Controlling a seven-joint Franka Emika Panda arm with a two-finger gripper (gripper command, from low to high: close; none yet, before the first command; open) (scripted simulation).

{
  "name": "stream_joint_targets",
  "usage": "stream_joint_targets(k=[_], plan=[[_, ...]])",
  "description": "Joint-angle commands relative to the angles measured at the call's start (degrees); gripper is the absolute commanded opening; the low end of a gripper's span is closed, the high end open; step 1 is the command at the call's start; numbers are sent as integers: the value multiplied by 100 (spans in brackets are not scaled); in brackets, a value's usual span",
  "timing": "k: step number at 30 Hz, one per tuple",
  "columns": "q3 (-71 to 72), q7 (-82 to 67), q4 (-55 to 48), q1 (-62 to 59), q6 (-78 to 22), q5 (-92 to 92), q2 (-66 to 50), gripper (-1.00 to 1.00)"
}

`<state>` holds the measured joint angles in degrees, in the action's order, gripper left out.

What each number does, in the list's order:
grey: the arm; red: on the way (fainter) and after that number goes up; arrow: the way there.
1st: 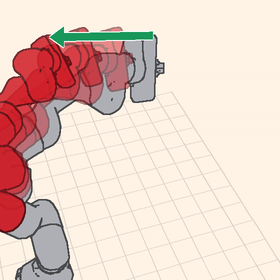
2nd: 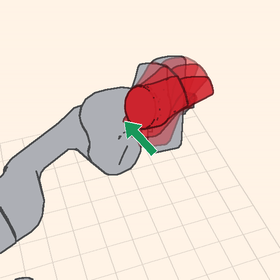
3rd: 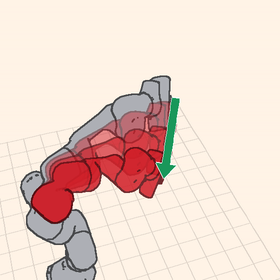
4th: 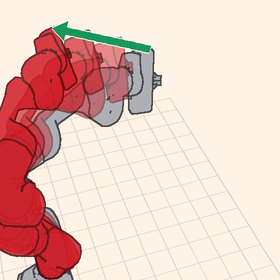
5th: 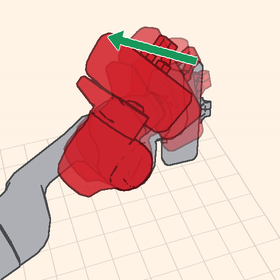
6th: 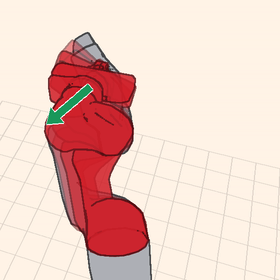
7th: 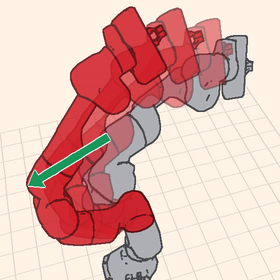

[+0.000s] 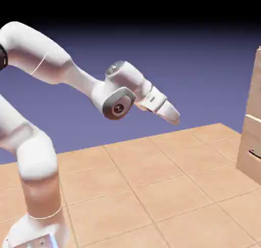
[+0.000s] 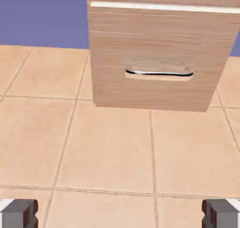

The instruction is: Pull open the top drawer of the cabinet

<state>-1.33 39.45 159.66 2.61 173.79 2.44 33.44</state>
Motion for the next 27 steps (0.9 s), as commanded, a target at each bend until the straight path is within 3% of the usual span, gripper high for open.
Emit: stream_joint_targets(k=[1, 27], plan=[[-110, -250, -112, 159, -18, 203, 65, 0], [-2969, -6728, -3012, 4296, -490, 5466, 1740, 0]])
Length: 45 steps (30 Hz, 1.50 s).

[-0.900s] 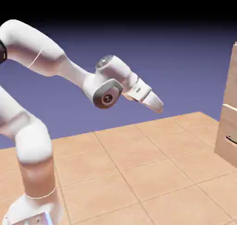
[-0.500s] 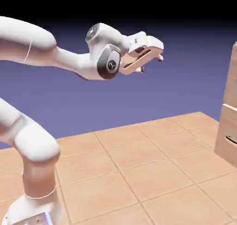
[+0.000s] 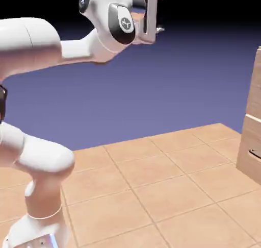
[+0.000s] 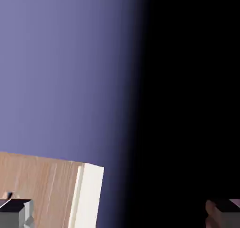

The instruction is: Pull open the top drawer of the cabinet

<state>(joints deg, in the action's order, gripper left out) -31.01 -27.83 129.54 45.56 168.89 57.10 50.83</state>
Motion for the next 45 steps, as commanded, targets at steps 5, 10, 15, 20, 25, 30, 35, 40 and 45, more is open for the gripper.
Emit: stream_joint_targets(k=[5, 10, 15, 20, 25, 30, 35, 40, 45], plan=[[-550, -1246, -558, 796, -91, 1012, 322, 0], [-1100, -2492, -1116, 1591, -181, 2025, 644, 0], [-1649, -3738, -1673, 2387, -272, 3037, 966, 0], [-2199, -4984, -2231, 3182, -363, 4049, 1289, 0], [-2749, -6230, -2789, 3977, -453, 5061, 1611, 0], [-3299, -7476, -3346, 4773, -544, 6073, 1933, 0], [-3848, -8722, -3904, 5568, -635, 7085, 2255, 0], [-4398, -9967, -4462, 6364, -726, 8098, 2577, 0], [-4948, -11213, -5020, 7159, -816, 9110, 2899, 0]])
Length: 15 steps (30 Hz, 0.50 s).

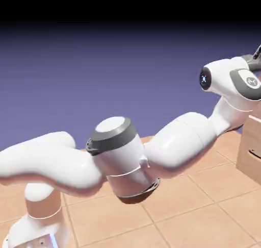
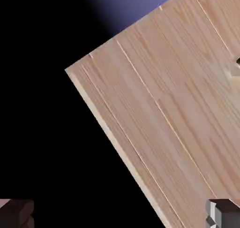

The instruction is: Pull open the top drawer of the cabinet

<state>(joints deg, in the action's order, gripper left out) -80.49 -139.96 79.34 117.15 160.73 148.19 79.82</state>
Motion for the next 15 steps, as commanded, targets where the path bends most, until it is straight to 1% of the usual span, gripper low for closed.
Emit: stream_joint_targets(k=[1, 5, 15], plan=[[-110, -250, -112, 159, -18, 203, 64, 0], [-541, -1237, -567, 794, -83, 989, 319, 0], [-491, -2468, -2642, 2115, 625, 193, 568, 0]])
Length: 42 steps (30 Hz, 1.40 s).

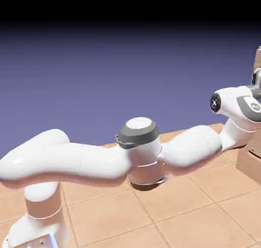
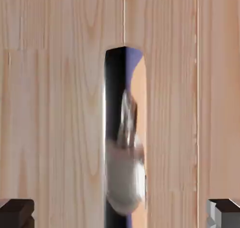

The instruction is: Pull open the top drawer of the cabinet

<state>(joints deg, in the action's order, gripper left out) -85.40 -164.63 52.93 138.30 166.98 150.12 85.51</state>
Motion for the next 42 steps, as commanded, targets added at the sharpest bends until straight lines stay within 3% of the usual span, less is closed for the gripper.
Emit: stream_joint_targets(k=[1, 2, 3, 15, 42], plan=[[5, -124, -209, 133, 71, -80, 25, 0], [6, -137, -231, 147, 79, -89, 28, 0], [6, -137, -231, 147, 79, -89, 28, -100], [817, -132, 2052, -1098, -977, 706, 699, -100], [880, 606, 7577, -4903, -2687, 854, 1156, -100]])
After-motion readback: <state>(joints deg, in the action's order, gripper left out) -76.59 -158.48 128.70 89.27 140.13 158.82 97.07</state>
